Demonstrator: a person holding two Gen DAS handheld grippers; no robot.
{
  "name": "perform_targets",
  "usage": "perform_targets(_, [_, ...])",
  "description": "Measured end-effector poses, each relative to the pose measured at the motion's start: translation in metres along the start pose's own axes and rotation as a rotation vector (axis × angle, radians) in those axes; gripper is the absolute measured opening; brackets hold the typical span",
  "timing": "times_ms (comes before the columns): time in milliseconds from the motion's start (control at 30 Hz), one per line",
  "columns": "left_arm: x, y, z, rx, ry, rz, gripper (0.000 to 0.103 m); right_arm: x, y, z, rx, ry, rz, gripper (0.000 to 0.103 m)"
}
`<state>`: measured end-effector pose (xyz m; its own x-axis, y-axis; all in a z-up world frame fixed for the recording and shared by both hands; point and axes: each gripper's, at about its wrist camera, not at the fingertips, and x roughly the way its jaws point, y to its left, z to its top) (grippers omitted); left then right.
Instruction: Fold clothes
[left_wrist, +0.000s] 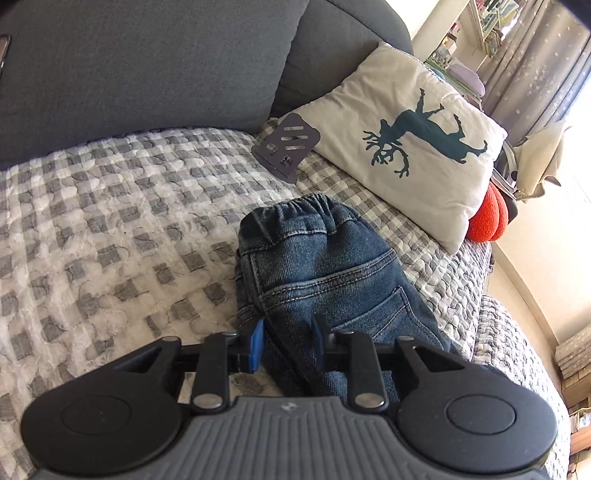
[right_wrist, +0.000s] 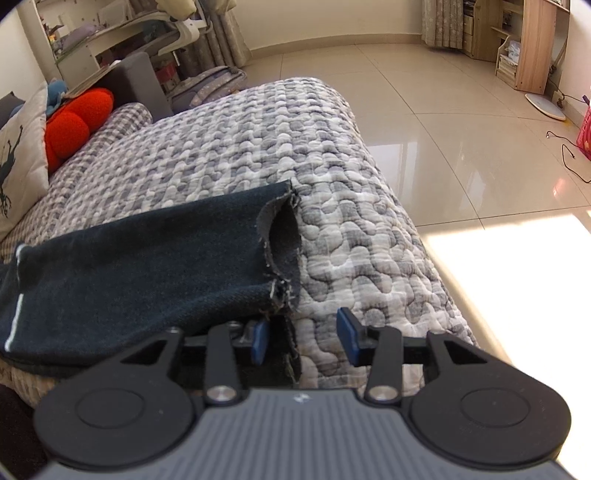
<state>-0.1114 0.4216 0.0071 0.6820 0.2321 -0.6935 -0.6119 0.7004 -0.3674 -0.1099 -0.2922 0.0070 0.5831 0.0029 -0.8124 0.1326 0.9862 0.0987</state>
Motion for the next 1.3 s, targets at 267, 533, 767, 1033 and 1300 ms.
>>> perform_targets(267, [-0.022, -0.042, -0.023, 0.132, 0.046, -0.084, 0.038, -0.026, 0.007, 0.0, -0.089, -0.009, 0.031, 0.056])
perform_targets(533, [-0.012, -0.08, -0.052, 0.298, 0.124, -0.107, 0.05, -0.035, 0.013, 0.009, -0.033, -0.028, 0.092, 0.058])
perform_targets(767, [-0.008, -0.082, -0.062, 0.42, 0.148, -0.088, 0.051, -0.001, 0.005, 0.003, 0.033, 0.073, 0.075, 0.058])
perform_targets(1033, [-0.027, -0.108, -0.071, 0.472, 0.18, -0.177, 0.052, -0.009, 0.007, 0.004, 0.029, 0.034, 0.059, 0.059])
perform_targets(1300, [-0.037, -0.174, -0.124, 0.656, 0.247, -0.348, 0.052, -0.019, 0.022, 0.014, -0.015, 0.005, 0.097, 0.059])
